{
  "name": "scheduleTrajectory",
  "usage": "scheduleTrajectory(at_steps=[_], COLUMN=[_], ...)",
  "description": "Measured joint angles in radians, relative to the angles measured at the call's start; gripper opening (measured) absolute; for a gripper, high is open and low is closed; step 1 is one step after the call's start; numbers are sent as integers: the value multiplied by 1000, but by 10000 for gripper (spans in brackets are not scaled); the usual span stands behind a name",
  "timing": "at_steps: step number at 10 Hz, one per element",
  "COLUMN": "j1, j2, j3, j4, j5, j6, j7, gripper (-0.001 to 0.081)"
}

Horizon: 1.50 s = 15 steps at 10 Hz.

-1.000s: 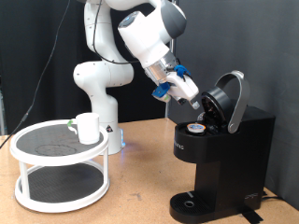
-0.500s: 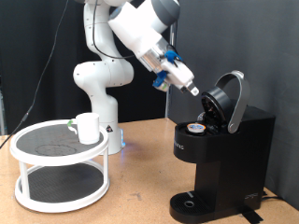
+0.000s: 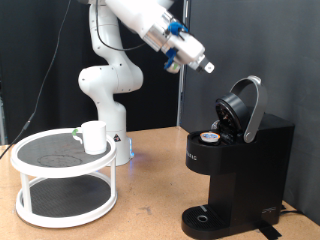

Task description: Make a cup of coffee with the keurig machine

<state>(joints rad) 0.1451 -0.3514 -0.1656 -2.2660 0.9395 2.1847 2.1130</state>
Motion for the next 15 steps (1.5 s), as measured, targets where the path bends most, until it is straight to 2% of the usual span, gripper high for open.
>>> scheduleTrajectory(at_steps=[2, 4, 5, 7, 9, 11, 13, 14, 15], j1=[-3, -1, 3, 6, 10, 19, 27, 28, 26], j2=[18, 19, 25, 64, 100, 132, 174, 199, 199], j3=[-14, -6, 15, 67, 121, 163, 197, 212, 211], j4=[65, 60, 70, 136, 189, 232, 302, 330, 328], j5=[-14, -11, -32, -170, -231, -250, -336, -365, -357], j6=[-61, -45, -43, -106, -92, -90, -162, -163, -163], j7=[28, 26, 47, 158, 238, 247, 253, 266, 266], gripper=[734, 734, 734, 734, 734, 734, 734, 734, 734])
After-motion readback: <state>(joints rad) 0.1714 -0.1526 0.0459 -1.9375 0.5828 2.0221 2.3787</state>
